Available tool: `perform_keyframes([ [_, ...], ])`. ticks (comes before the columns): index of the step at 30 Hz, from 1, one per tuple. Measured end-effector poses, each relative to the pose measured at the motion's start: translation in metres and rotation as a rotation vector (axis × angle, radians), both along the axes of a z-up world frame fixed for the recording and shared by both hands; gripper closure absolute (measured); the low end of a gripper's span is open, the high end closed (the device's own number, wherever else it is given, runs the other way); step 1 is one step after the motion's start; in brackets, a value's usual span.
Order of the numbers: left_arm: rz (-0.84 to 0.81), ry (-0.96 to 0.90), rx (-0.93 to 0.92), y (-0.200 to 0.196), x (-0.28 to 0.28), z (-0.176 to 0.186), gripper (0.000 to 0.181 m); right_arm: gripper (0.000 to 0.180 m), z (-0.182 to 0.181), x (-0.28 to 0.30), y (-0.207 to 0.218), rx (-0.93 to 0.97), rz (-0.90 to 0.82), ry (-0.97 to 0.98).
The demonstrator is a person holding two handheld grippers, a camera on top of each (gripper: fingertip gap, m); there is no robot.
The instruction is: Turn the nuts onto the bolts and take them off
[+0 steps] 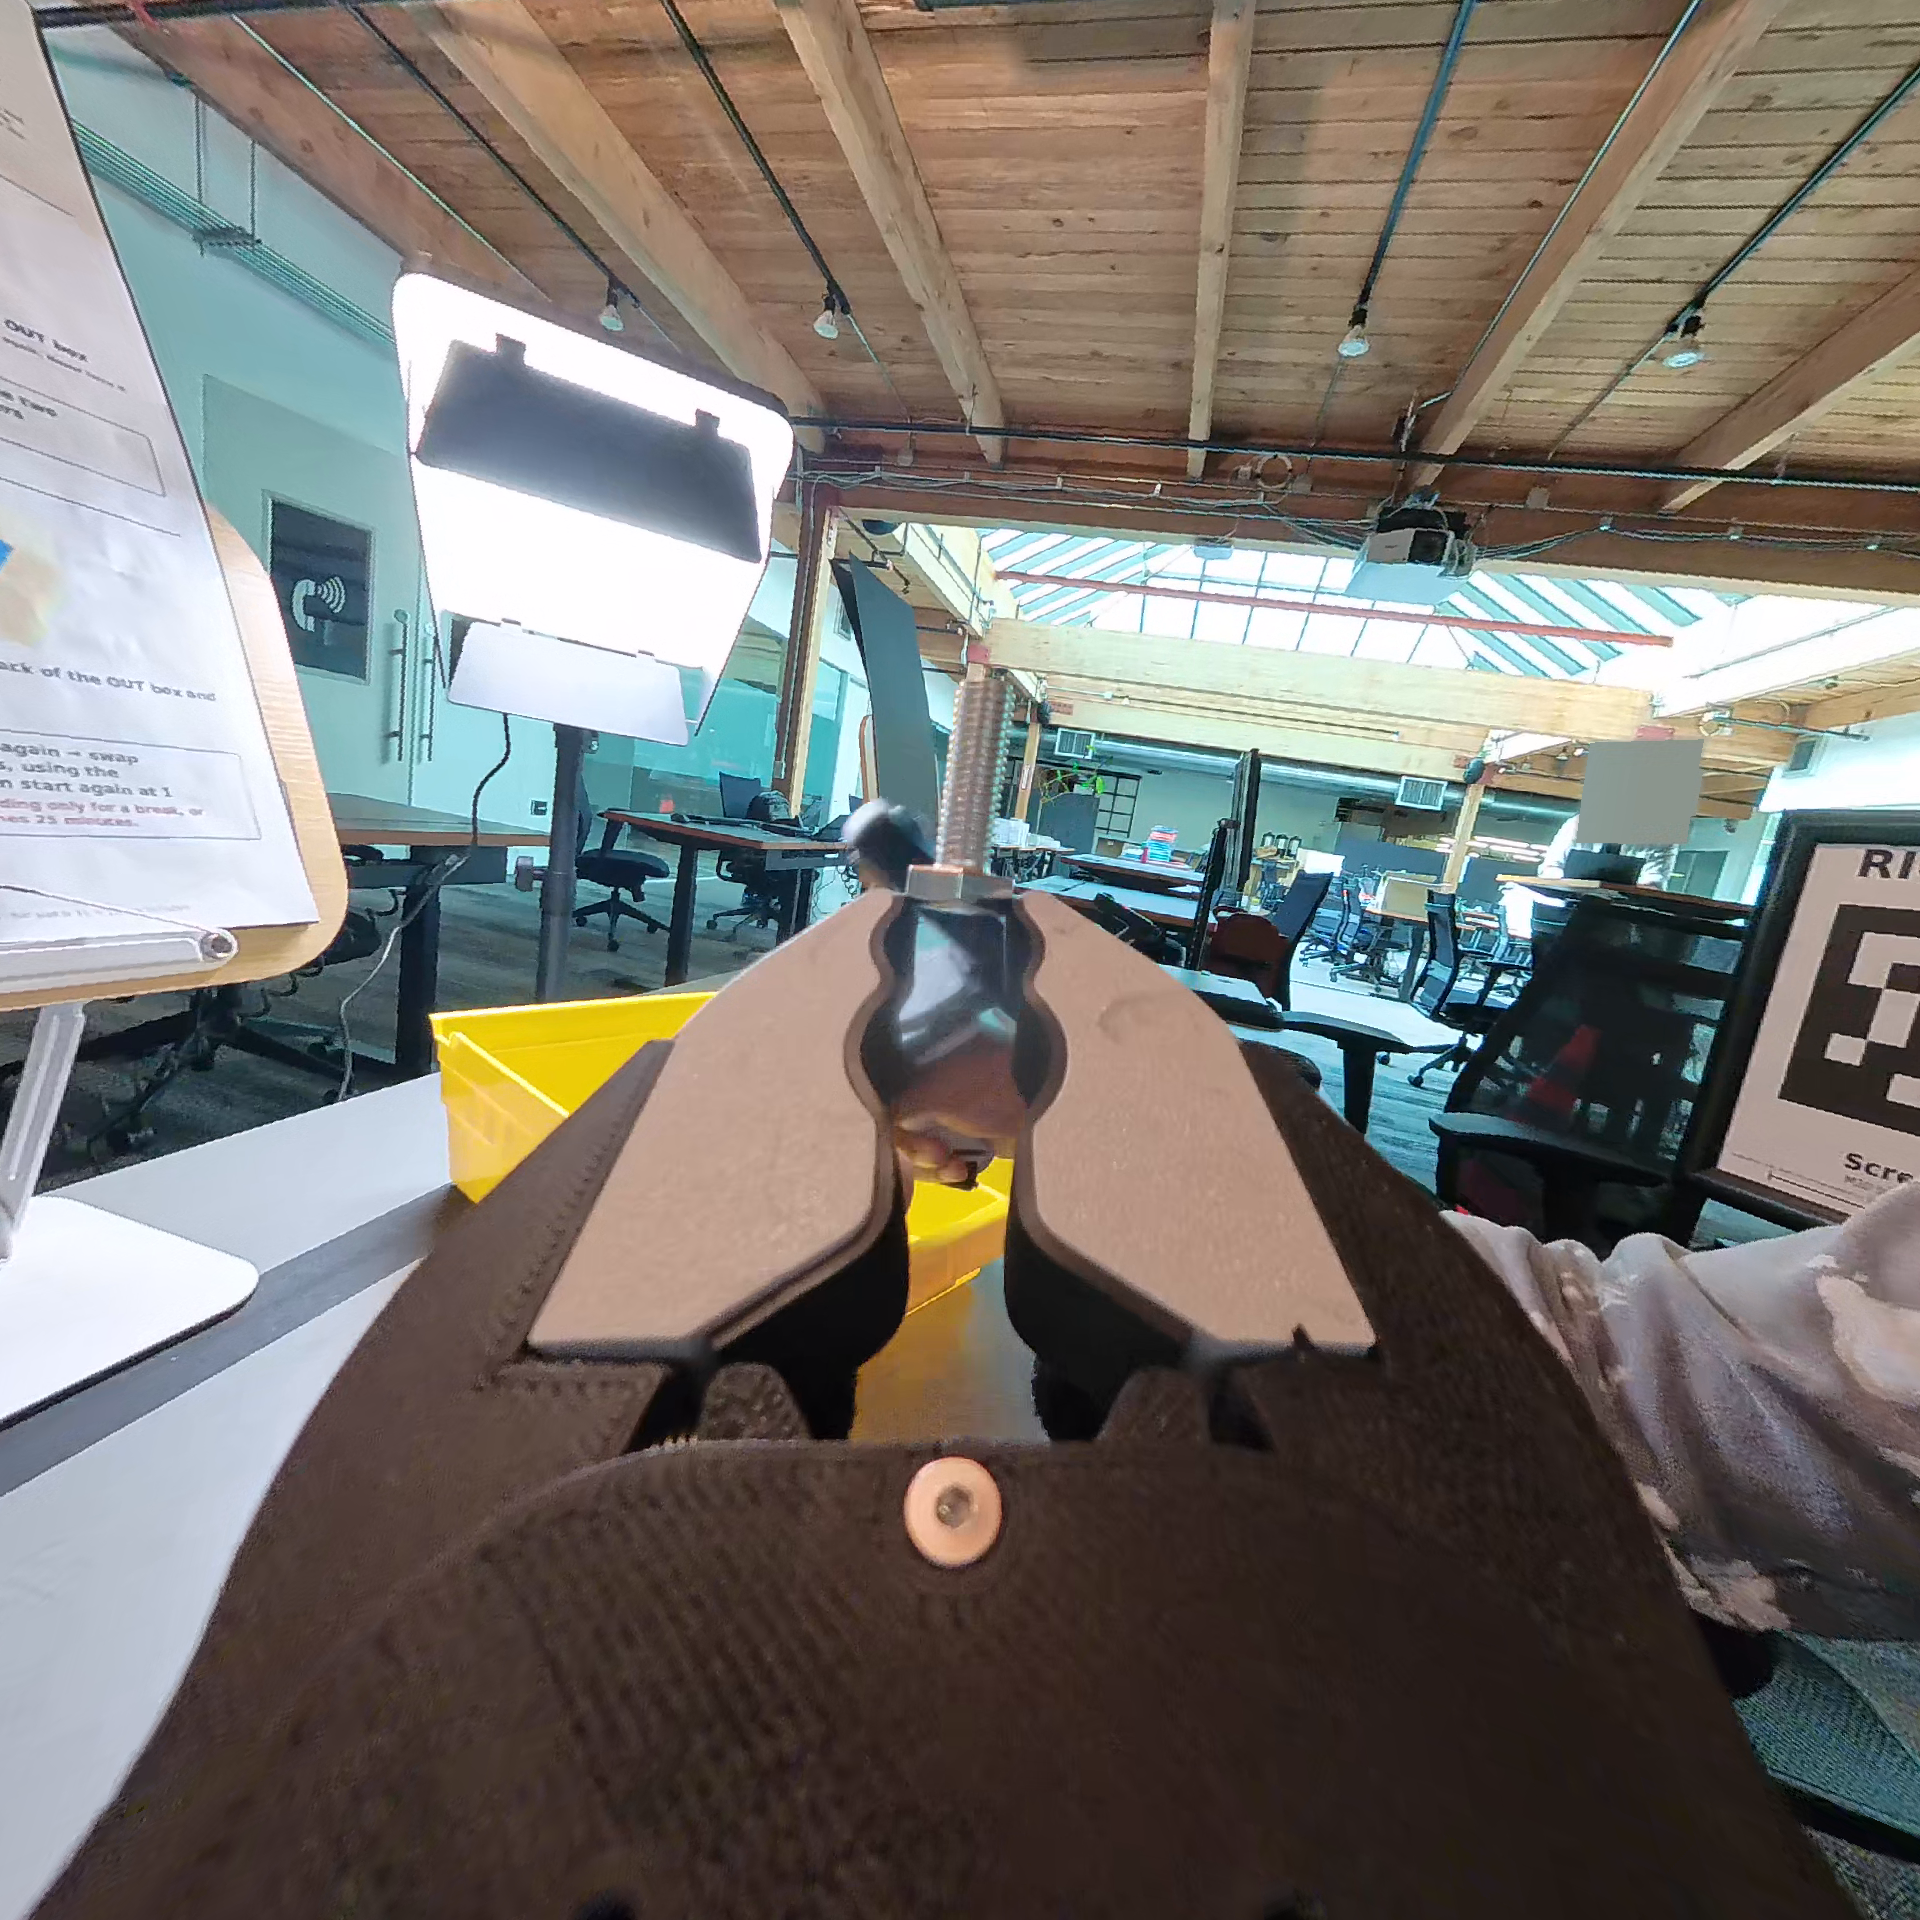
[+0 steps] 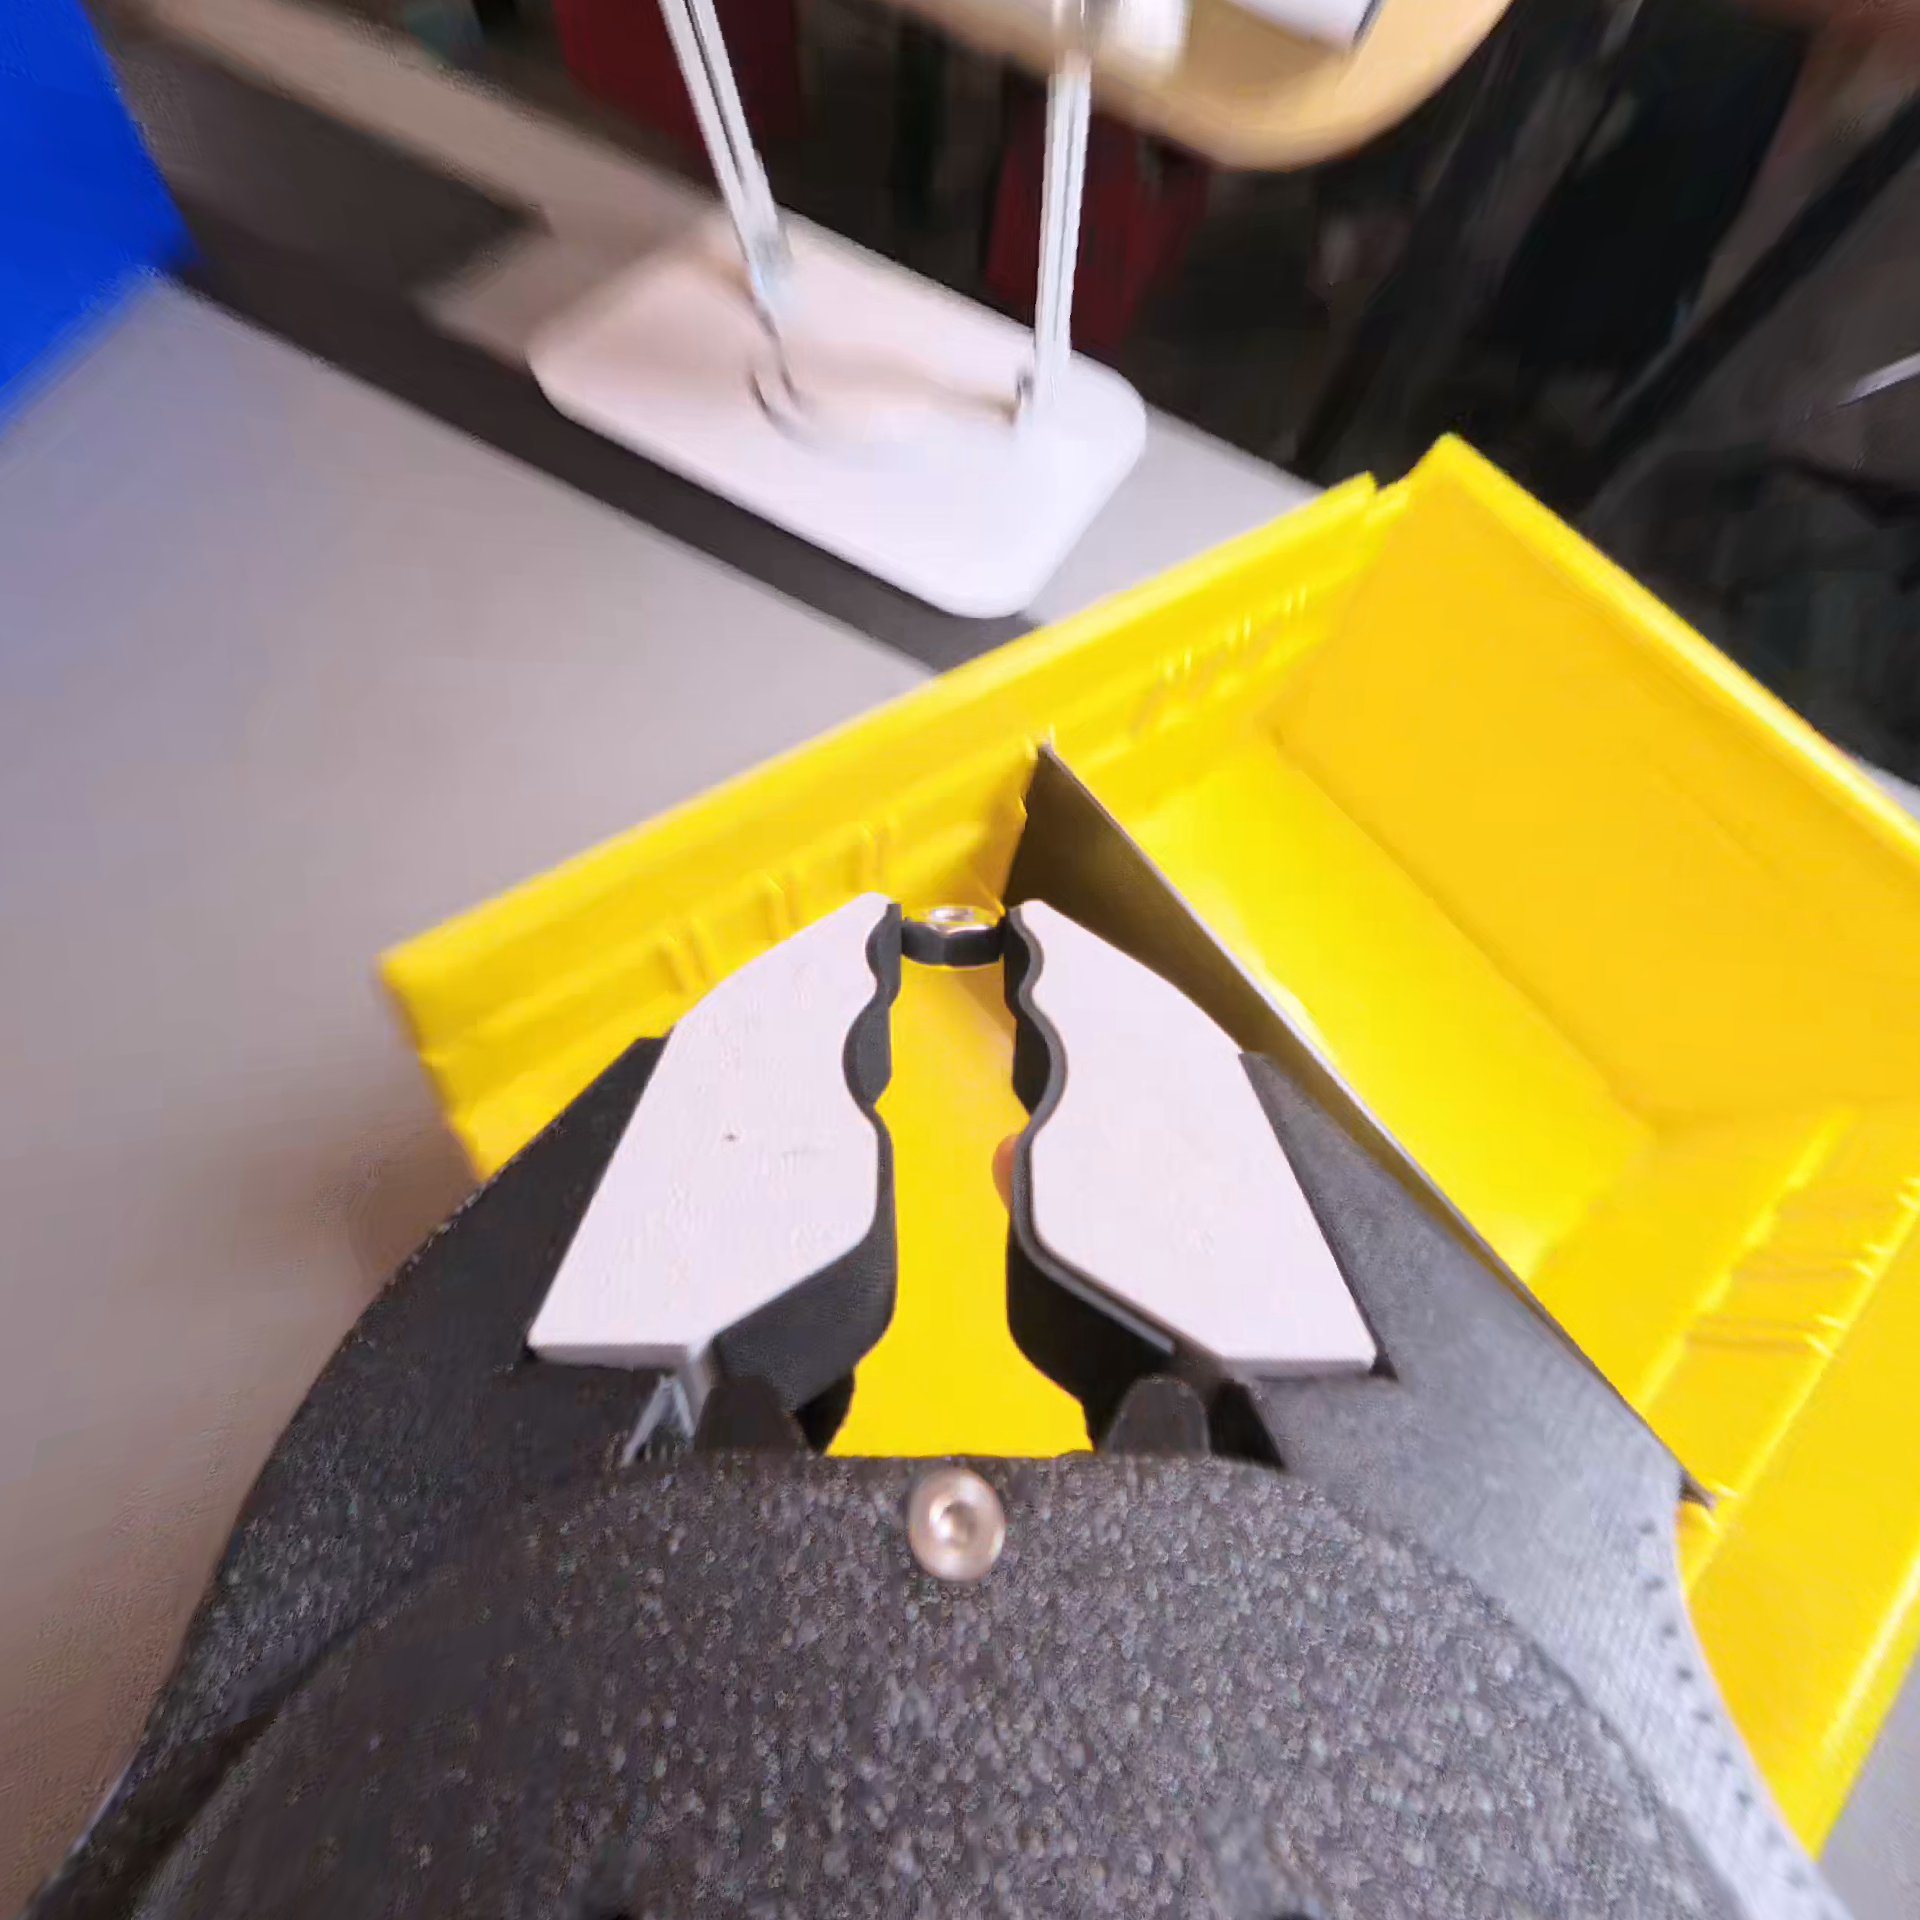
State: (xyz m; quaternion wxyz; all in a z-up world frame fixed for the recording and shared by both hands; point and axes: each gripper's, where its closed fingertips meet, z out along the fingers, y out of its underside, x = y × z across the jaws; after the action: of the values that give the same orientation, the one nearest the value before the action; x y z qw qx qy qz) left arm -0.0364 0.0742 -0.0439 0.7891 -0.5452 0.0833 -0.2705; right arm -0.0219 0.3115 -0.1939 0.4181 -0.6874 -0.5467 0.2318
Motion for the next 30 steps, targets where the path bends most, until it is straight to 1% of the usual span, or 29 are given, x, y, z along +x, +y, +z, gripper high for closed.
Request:
perform_keyframes([
  [2, 0.012, 0.005, -0.008, 0.000, -0.003, 0.000, 0.163, 0.161, -0.032, 0.005, 0.017, 0.059, -0.035, -0.205],
  [4, 0.027, 0.016, -0.005, -0.001, -0.006, 0.003, 0.164, 0.161, -0.050, 0.010, 0.024, 0.074, -0.049, -0.336],
  [6, 0.034, 0.011, -0.002, -0.002, -0.011, 0.005, 0.163, 0.161, -0.065, 0.014, 0.021, 0.019, -0.045, -0.391],
  [9, 0.050, 0.003, -0.005, -0.002, -0.019, 0.006, 0.163, 0.161, -0.079, 0.022, 0.024, 0.032, -0.045, -0.466],
  [11, 0.057, -0.004, -0.009, -0.002, -0.023, 0.005, 0.163, 0.160, -0.081, 0.023, 0.026, 0.036, -0.051, -0.463],
  [14, 0.066, -0.002, -0.015, -0.002, -0.027, 0.005, 0.164, 0.151, -0.069, 0.017, 0.023, 0.004, -0.038, -0.371],
  [16, 0.073, 0.005, -0.022, -0.001, -0.029, 0.005, 0.163, 0.146, -0.046, 0.011, 0.020, 0.022, -0.023, -0.256],
  [17, 0.076, 0.011, -0.034, 0.000, -0.029, 0.003, 0.164, 0.146, -0.027, 0.006, 0.015, 0.047, 0.007, -0.174],
  [19, 0.071, 0.035, -0.083, 0.004, -0.030, -0.002, 0.163, 0.146, 0.022, -0.007, -0.010, 0.113, 0.133, 0.029],
  [21, 0.069, 0.079, -0.166, 0.011, -0.032, -0.013, 0.163, 0.146, 0.070, -0.013, -0.057, 0.159, 0.336, 0.215],
  [23, 0.025, 0.145, -0.268, 0.016, -0.027, -0.028, 0.163, 0.149, 0.102, -0.010, -0.109, 0.186, 0.543, 0.318],
  [24, -0.013, 0.182, -0.328, 0.018, -0.023, -0.037, 0.163, 0.150, 0.109, -0.006, -0.132, 0.190, 0.633, 0.330],
  [26, -0.080, 0.278, -0.441, 0.018, -0.013, -0.058, 0.163, 0.150, 0.112, -0.001, -0.167, 0.209, 0.766, 0.295],
  [28, -0.131, 0.428, -0.561, 0.015, -0.003, -0.084, 0.163, 0.149, 0.100, 0.003, -0.189, 0.239, 0.848, 0.193],
  [30, -0.132, 0.551, -0.637, 0.013, 0.002, -0.105, 0.163, 0.147, 0.080, 0.006, -0.205, 0.255, 0.912, 0.071],
])
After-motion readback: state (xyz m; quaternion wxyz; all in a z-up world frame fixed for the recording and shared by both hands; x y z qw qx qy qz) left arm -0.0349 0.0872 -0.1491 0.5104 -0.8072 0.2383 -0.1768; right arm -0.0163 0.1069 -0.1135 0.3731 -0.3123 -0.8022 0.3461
